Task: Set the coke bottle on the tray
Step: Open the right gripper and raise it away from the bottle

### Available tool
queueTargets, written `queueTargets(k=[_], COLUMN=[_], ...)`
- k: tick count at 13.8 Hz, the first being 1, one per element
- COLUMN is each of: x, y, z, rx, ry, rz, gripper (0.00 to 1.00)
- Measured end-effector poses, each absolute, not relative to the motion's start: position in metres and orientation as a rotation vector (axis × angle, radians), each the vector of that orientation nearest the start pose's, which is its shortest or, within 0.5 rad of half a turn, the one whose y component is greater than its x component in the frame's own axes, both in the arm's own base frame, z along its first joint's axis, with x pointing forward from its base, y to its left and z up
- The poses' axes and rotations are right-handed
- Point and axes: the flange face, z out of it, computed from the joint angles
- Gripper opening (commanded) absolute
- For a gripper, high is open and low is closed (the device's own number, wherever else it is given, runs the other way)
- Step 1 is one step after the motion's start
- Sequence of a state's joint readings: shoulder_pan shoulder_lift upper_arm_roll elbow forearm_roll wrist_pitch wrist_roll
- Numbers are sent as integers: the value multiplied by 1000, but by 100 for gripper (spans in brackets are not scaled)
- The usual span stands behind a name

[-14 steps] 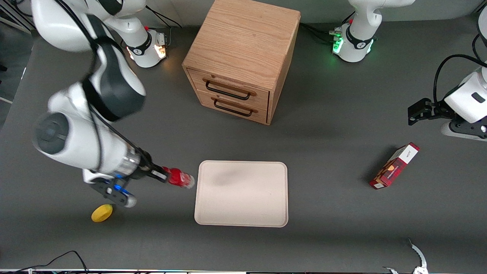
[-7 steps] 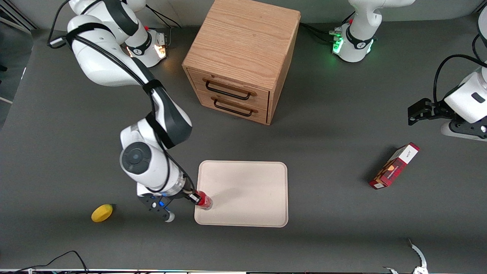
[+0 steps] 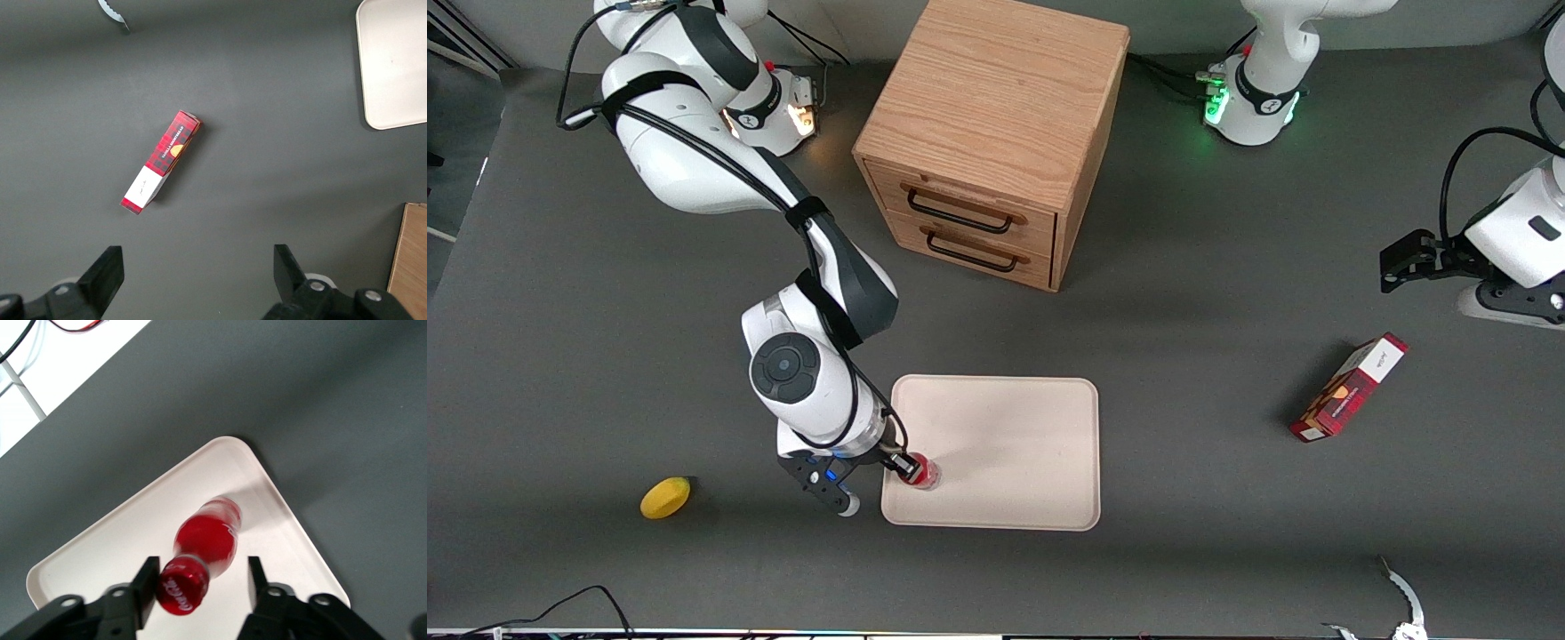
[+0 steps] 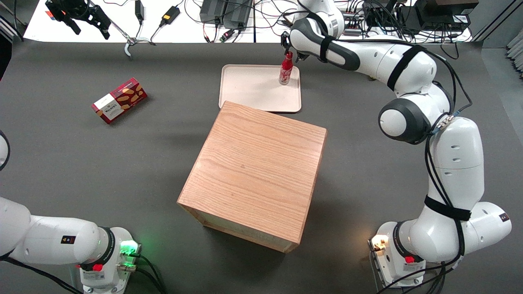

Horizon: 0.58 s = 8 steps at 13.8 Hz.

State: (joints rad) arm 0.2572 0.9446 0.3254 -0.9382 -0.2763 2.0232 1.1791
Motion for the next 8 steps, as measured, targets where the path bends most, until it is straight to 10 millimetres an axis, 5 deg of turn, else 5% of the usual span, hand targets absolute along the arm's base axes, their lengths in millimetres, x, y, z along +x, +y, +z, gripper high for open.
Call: queueTargets(k=[3,5,8], x=[720,700,647], y=[323,307,249], z=[389,471,600], rx=[-2875,-2952,-3075], ry=[960,837,596], rz=[-175,-168,-118], gripper=[100,100,100])
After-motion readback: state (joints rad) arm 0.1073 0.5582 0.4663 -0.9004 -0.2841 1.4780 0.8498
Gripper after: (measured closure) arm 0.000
